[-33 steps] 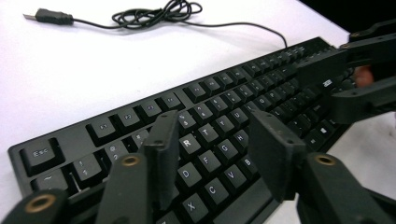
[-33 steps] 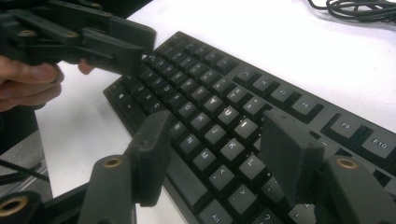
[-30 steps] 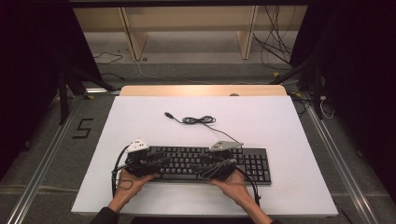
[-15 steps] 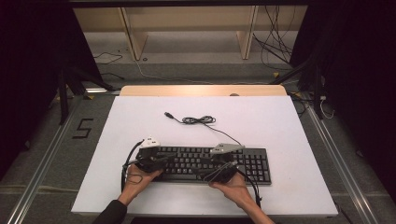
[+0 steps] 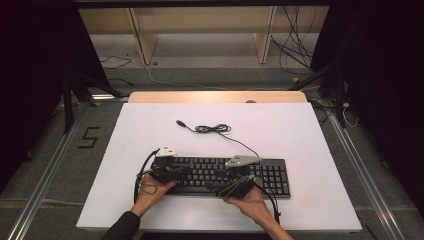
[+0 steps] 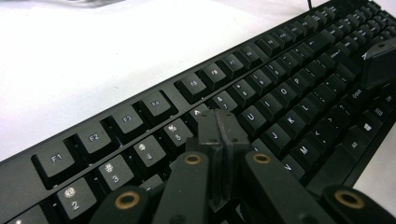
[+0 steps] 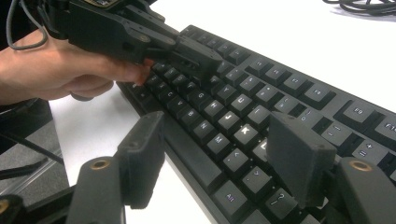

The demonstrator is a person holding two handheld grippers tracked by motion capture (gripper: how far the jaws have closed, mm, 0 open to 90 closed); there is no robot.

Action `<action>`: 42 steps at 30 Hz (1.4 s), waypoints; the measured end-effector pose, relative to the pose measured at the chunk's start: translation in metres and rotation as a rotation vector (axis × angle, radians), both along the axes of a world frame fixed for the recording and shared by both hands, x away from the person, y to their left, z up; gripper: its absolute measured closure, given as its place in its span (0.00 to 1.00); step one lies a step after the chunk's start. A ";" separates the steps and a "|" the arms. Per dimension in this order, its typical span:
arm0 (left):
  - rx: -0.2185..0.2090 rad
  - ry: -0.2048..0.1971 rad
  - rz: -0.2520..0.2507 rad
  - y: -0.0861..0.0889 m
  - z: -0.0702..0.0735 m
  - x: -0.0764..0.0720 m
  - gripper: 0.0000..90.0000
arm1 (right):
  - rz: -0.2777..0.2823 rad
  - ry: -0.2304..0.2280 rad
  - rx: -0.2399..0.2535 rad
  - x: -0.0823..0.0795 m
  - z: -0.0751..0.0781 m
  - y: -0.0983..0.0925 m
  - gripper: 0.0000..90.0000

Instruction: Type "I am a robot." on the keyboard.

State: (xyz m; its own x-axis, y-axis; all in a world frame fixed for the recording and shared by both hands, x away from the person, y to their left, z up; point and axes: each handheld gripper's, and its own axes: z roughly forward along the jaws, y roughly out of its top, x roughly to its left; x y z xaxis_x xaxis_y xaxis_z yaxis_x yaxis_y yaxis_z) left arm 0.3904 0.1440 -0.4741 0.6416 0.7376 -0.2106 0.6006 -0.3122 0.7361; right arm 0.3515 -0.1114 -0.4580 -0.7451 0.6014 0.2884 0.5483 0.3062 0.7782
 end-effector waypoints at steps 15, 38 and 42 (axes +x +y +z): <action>0.024 0.022 -0.007 -0.003 -0.005 0.003 0.99 | -0.004 0.000 -0.001 -0.001 0.000 -0.001 0.42; -0.053 -0.005 0.012 0.009 0.007 -0.001 0.86 | -0.019 -0.009 -0.004 0.001 0.001 -0.005 0.43; -0.076 -0.007 0.012 0.012 0.010 -0.003 0.83 | -0.018 -0.012 -0.004 0.001 0.001 -0.005 0.43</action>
